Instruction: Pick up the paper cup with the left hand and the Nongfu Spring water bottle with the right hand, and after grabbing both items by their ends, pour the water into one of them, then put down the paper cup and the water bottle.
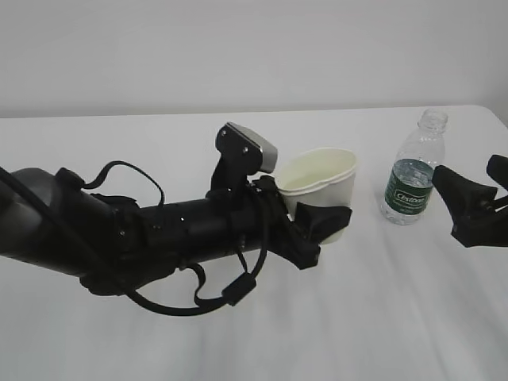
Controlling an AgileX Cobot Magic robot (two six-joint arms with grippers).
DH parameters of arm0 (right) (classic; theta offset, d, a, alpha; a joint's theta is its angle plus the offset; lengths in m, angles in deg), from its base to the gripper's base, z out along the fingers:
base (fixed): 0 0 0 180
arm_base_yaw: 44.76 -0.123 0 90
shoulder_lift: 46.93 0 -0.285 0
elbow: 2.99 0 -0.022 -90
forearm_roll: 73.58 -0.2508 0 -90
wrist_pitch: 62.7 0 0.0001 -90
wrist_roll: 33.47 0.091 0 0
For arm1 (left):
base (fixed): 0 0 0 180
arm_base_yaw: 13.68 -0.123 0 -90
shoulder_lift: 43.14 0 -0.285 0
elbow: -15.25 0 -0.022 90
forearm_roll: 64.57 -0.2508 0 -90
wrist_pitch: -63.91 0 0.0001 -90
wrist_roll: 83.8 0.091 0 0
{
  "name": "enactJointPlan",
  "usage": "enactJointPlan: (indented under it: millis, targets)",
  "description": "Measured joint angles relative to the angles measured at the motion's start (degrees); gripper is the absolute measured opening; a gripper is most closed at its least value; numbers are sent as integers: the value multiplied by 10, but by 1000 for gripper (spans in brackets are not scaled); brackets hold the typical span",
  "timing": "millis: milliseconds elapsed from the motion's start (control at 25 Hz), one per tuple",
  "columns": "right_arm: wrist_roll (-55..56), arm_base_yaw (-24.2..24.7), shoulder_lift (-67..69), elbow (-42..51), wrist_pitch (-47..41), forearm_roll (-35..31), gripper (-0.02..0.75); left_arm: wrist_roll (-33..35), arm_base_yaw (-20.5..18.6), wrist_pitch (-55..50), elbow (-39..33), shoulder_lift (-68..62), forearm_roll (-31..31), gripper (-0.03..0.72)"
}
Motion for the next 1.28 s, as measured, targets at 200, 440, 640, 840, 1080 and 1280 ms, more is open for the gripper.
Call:
enactJointPlan:
  millis: [200, 440, 640, 840, 1080, 1280]
  targets:
    - [0, 0, -22, 0, -30, 14, 587, 1, -38, 0, 0, 0, 10, 403]
    - [0, 0, -50, 2, -54, 16, 587, 1, -70, -21, 0, 9, 11, 403]
    - [0, 0, -50, 2, -67, 18, 587, 1, -83, -26, 0, 9, 11, 403]
    - [9, 0, -50, 2, -67, 18, 587, 8, -90, -26, -18, 10, 19, 403]
    - [11, 0, -50, 2, -67, 18, 587, 43, -108, -11, -60, 10, 32, 403]
    - [11, 0, -50, 2, -67, 18, 587, 78, -133, 37, -93, 18, 72, 403]
